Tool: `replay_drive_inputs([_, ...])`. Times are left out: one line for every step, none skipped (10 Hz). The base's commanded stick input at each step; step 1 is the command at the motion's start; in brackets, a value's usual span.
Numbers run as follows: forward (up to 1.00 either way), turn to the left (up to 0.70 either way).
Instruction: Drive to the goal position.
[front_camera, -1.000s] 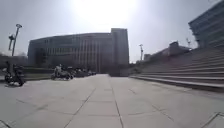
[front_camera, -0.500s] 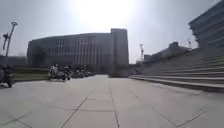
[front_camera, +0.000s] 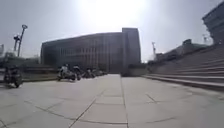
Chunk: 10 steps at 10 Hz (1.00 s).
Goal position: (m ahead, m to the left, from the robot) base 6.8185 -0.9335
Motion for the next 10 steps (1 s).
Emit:
replay_drive_inputs([1.0, 0.0])
replay_drive_inputs([1.0, 0.0])
replay_drive_inputs([1.0, 0.0])
replay_drive_inputs([1.0, 0.0])
replay_drive_inputs([1.0, 0.0])
replay_drive_inputs([1.0, 0.0])
replay_drive_inputs([1.0, 0.0])
replay_drive_inputs([1.0, 0.0])
replay_drive_inputs([1.0, 0.0])
replay_drive_inputs([1.0, 0.0])
